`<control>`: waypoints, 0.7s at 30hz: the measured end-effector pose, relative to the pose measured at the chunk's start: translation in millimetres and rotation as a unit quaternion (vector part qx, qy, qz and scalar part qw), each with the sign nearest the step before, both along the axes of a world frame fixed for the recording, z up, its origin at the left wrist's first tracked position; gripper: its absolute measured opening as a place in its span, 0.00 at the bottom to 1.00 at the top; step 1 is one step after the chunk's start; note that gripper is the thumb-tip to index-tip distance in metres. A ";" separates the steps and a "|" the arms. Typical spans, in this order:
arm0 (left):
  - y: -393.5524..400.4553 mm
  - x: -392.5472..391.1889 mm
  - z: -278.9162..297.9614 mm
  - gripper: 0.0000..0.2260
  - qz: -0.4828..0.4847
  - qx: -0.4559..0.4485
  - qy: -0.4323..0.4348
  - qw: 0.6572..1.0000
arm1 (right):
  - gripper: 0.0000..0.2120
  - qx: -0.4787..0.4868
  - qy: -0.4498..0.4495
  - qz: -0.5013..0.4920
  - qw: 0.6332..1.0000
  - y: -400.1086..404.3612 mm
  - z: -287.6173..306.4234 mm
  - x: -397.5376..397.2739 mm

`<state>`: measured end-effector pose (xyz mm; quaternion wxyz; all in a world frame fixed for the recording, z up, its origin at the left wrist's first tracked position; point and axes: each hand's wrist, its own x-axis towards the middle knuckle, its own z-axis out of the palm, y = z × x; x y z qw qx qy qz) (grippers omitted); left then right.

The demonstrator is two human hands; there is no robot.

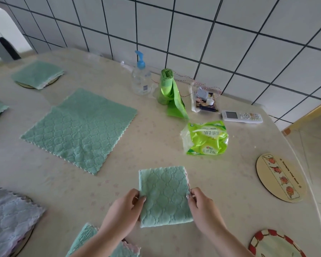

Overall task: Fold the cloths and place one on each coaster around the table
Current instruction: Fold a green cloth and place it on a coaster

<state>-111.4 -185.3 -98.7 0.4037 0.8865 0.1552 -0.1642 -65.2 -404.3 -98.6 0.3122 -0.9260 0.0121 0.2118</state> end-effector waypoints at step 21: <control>-13.1 11.8 -20.8 0.15 -0.178 0.195 -0.269 0.926 | 0.21 -0.123 -0.244 0.128 0.953 20.5 -11.8 -0.6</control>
